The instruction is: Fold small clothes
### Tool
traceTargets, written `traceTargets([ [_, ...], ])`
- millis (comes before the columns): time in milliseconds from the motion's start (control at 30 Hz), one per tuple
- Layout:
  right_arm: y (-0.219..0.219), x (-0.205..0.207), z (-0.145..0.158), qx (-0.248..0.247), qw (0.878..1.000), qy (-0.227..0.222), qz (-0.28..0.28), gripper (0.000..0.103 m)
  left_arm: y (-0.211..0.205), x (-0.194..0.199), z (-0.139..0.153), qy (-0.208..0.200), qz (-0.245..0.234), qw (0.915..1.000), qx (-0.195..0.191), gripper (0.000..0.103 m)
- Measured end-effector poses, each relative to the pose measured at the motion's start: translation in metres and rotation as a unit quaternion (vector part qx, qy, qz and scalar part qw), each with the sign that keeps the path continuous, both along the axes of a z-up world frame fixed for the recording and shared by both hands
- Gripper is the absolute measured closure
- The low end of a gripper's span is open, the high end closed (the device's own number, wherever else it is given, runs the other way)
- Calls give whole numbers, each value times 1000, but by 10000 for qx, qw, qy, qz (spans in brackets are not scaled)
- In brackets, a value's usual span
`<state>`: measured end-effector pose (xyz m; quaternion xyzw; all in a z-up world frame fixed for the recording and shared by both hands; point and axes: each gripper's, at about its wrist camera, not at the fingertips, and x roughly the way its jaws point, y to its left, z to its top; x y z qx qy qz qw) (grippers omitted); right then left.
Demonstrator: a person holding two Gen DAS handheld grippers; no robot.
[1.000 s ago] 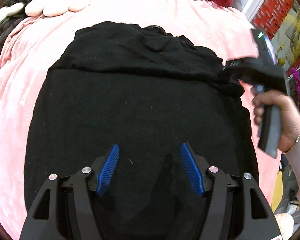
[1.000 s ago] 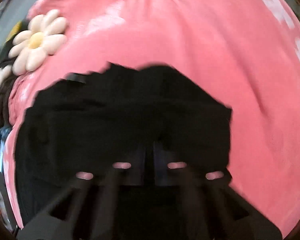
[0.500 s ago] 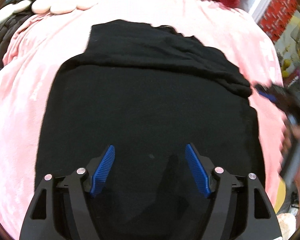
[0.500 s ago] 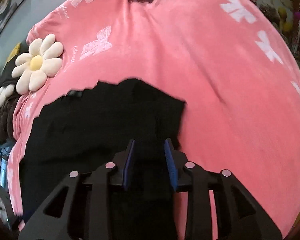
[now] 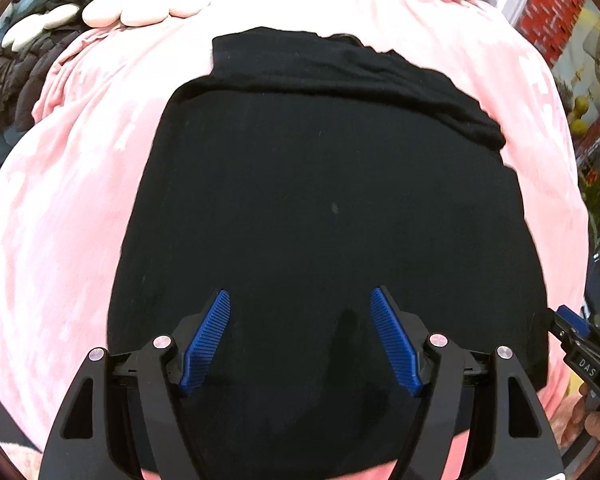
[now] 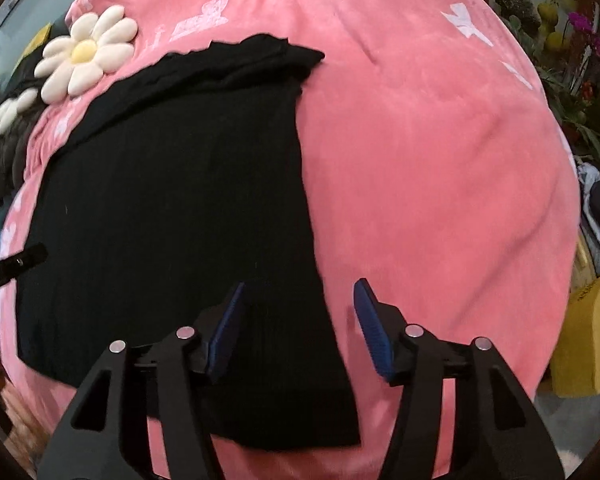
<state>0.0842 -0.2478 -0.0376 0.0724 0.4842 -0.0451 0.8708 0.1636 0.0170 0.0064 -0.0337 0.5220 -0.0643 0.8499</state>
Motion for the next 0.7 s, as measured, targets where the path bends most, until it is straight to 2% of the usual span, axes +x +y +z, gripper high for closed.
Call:
traceTargets([
  [100, 3, -9, -7, 149, 9998, 108, -83, 44, 4, -14, -3, 63, 10, 10000, 77, 33],
  [200, 2, -15, -13, 292, 9992, 211, -196, 43, 7, -27, -4, 83, 43, 9999, 143, 33],
  [433, 2, -24, -20, 326, 9985, 301, -313, 43, 14, -48, -10, 158, 81, 9994, 313, 33],
  [700, 6, -33, -24, 288, 9983, 313, -397, 41, 29, -64, -21, 280, 290, 9988, 273, 33],
])
